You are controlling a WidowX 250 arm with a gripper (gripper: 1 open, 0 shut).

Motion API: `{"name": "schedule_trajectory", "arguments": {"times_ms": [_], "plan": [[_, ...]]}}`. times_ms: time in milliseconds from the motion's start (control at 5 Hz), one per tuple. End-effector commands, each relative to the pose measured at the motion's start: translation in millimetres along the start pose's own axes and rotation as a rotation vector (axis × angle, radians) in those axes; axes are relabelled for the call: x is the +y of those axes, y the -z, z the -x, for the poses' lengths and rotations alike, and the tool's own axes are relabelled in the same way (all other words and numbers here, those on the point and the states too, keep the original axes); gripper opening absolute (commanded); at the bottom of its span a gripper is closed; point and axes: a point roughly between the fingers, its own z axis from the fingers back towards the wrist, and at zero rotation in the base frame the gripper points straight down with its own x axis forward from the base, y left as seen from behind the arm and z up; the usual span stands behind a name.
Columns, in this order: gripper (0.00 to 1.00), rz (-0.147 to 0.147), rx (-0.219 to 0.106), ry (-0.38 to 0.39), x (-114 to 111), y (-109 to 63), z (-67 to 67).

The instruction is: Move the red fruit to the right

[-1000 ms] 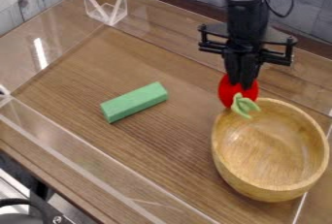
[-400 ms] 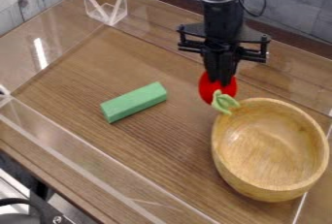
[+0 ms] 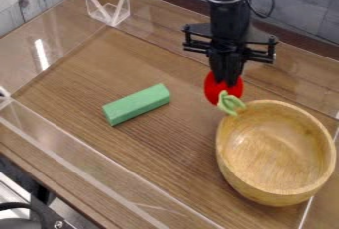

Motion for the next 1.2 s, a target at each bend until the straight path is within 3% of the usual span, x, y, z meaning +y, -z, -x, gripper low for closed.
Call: {"name": "schedule_trajectory", "arguments": {"times_ms": [0,400,800,1000], "plan": [[0.00,0.002,-0.059,0.033,-6.6,-8.5,-14.1],[0.00,-0.004,-0.059,0.091,-1.5,-10.9,-38.2],[0.00,-0.022,-0.069,-0.008,-10.2,7.1,-39.9],[1.00,-0.028,-0.068,-0.019,-11.7,9.7,-37.1]]}}
